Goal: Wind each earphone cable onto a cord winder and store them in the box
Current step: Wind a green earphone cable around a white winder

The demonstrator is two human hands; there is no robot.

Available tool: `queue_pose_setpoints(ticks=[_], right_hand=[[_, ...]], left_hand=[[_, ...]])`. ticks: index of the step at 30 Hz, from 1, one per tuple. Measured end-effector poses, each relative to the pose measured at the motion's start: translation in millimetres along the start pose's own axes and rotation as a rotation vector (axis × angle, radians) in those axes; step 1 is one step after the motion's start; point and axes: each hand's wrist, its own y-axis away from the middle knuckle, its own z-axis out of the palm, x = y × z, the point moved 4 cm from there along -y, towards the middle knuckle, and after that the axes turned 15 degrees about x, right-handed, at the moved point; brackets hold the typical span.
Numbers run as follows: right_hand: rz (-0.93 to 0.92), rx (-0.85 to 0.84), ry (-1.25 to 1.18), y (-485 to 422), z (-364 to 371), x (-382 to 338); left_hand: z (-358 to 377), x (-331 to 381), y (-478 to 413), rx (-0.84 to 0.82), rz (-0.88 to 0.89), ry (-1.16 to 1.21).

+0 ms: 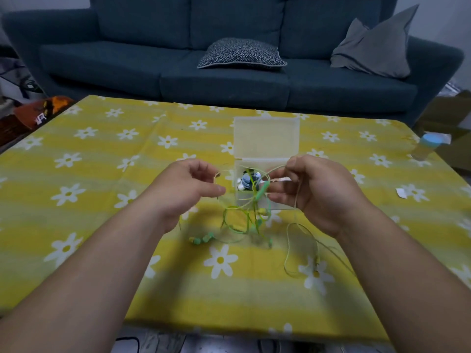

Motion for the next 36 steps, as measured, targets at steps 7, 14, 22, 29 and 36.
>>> queue_pose_setpoints(ticks=[7, 14, 22, 29, 36], right_hand=[[-0.041, -0.045, 0.065, 2, 5, 0], [-0.044, -0.084, 0.069, 8, 8, -2], [0.001, 0.186, -0.007, -6, -16, -2], [0.134, 0.094, -0.213, -6, -19, -6], [0.161, -0.059, -0.187, 2, -3, -3]], left_hand=[[1, 28, 14, 0.052, 0.538, -0.128], [24, 22, 22, -0.146, 0.480, -0.195], [11, 7, 9, -0.015, 0.035, 0.006], [5, 2, 5, -0.009, -0.220, 0.302], [18, 16, 19, -0.344, -0.100, 0.378]])
